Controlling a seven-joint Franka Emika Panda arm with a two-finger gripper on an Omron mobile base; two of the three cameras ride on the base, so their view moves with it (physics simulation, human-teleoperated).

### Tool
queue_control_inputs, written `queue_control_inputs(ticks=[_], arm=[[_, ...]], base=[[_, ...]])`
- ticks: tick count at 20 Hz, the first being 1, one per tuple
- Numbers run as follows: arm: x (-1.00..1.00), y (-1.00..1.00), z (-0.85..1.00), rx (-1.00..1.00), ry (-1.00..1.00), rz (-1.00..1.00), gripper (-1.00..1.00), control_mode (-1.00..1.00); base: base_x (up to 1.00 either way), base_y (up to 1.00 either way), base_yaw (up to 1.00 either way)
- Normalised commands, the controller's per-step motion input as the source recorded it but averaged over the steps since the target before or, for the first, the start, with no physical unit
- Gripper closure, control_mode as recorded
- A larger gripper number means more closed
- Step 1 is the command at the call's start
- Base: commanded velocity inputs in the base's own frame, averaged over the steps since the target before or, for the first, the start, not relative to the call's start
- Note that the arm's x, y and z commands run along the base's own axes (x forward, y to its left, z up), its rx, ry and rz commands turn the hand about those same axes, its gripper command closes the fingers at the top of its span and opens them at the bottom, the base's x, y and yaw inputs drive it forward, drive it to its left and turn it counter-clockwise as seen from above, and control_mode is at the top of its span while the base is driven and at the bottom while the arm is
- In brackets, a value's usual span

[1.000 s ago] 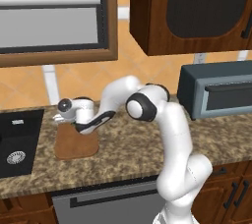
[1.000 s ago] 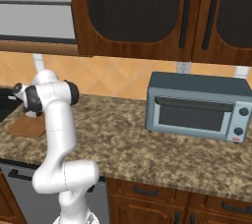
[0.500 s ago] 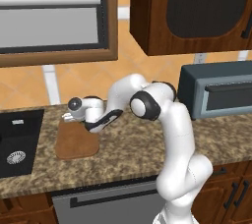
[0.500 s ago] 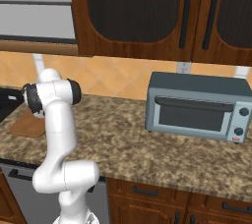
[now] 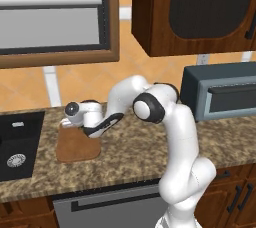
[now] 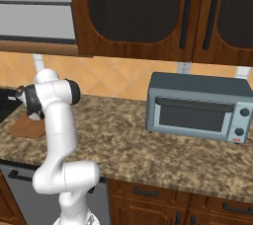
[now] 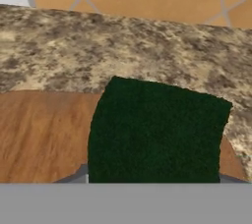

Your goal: Pick up the sponge from the counter and clean the cutting board by briefly scrubbing or pressing down on the cutting board. Once finished, release the sponge.

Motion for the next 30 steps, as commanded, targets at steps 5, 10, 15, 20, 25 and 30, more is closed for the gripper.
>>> queue_control_inputs(ticks=[5, 10, 15, 20, 25, 30], arm=[[-0.73, -0.10, -0.52, -0.03, 0.06, 0.00, 1.00, -1.00], [-0.78, -0.13, -0.42, -0.02, 0.05, 0.00, 1.00, -1.00], [-0.75, -0.56, -0.47, -0.01, 0.00, 0.00, 1.00, -1.00], [-0.87, 0.02, -0.63, 0.00, 0.01, 0.00, 1.00, -1.00], [-0.91, 0.22, -0.56, 0.02, 0.00, 0.00, 1.00, -1.00], [-0.85, 0.05, -0.56, 0.01, 0.08, 0.00, 1.00, -1.00]], base=[[0.00, 0.00, 0.00], [0.00, 0.00, 0.00], [0.00, 0.00, 0.00], [0.00, 0.00, 0.00], [0.00, 0.00, 0.00], [0.00, 0.00, 0.00]])
